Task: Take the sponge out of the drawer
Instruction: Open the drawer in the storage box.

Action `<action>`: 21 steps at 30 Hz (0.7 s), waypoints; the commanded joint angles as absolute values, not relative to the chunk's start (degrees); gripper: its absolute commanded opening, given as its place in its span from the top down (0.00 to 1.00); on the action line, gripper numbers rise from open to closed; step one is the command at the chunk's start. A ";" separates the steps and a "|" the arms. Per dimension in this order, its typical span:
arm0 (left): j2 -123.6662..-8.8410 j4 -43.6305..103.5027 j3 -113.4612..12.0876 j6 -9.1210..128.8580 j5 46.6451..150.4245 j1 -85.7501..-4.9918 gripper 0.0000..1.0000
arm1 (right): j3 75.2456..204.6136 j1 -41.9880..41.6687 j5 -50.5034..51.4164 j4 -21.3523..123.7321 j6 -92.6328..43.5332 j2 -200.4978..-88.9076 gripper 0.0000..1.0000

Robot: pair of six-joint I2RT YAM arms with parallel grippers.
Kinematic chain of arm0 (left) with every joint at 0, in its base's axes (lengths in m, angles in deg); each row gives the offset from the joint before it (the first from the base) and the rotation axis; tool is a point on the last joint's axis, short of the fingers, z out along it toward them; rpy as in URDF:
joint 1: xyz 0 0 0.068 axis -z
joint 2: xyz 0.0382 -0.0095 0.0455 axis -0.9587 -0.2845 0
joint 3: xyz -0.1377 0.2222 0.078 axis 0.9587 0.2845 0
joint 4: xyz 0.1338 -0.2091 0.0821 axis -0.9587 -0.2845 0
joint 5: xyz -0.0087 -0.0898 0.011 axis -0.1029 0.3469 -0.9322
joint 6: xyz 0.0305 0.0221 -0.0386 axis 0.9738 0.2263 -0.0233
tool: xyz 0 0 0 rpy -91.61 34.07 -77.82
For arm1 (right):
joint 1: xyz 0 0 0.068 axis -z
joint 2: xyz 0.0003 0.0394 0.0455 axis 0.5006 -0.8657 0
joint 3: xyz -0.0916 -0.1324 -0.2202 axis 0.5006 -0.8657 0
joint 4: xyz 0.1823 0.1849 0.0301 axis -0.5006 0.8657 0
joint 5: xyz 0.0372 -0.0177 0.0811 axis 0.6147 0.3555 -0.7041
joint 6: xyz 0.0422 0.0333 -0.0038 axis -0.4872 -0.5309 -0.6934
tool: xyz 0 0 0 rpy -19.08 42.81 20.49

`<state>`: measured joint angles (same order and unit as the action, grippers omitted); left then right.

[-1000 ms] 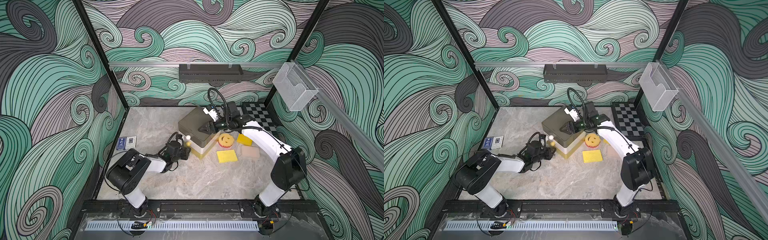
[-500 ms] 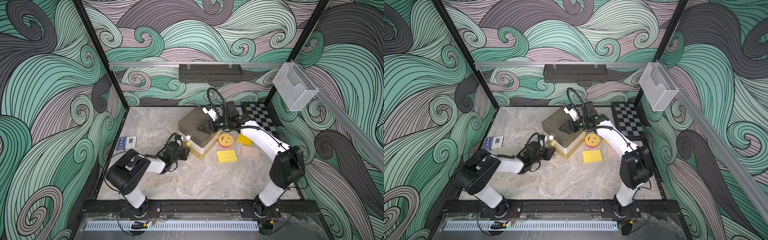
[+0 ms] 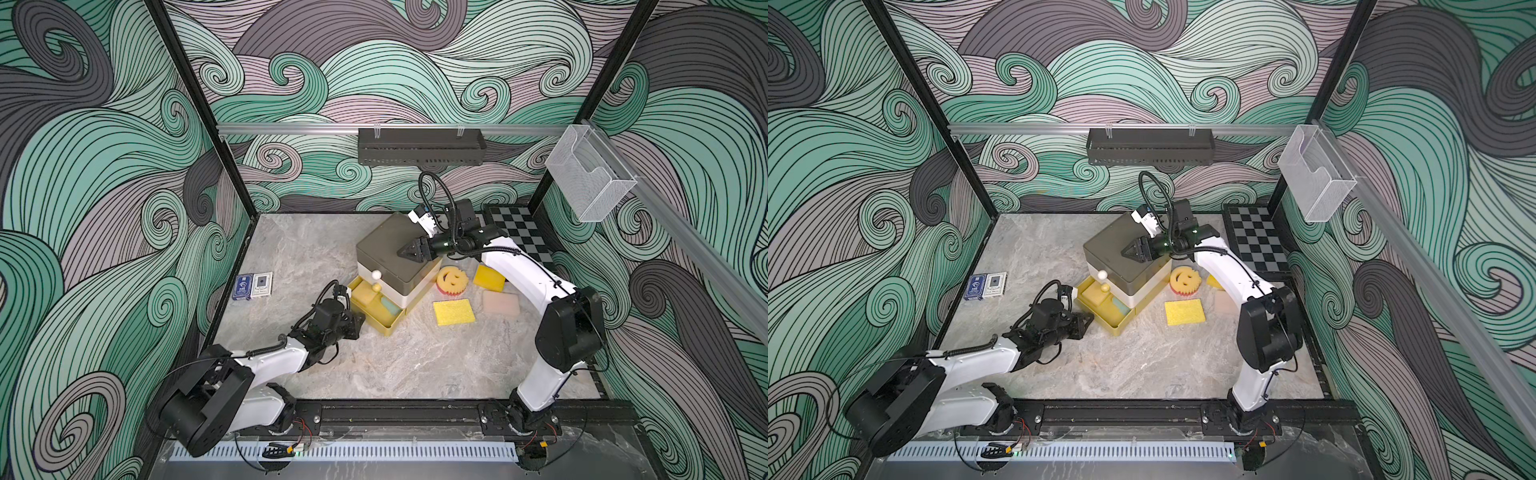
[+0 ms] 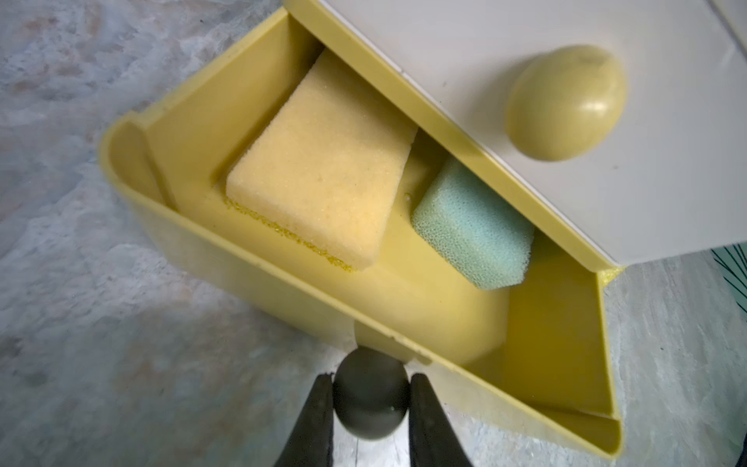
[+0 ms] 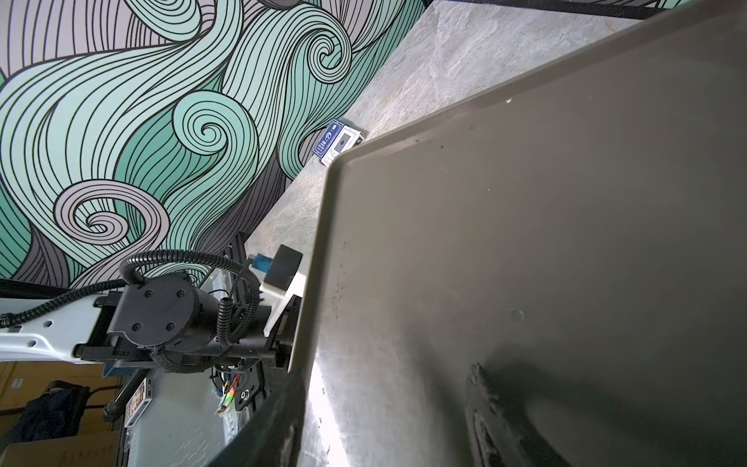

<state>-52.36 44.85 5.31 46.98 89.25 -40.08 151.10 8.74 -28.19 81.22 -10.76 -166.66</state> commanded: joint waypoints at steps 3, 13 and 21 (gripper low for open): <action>-44.54 37.08 6.87 44.16 87.80 -39.20 0.84 | 151.71 10.34 -24.69 86.89 -10.29 -172.00 0.37; -33.51 28.56 9.14 42.30 86.71 -38.84 0.84 | 153.77 10.53 -23.36 87.69 -10.60 -173.76 0.38; -34.27 29.59 9.33 42.63 88.22 -38.85 0.84 | 158.33 10.62 -21.69 90.55 -9.73 -169.66 0.38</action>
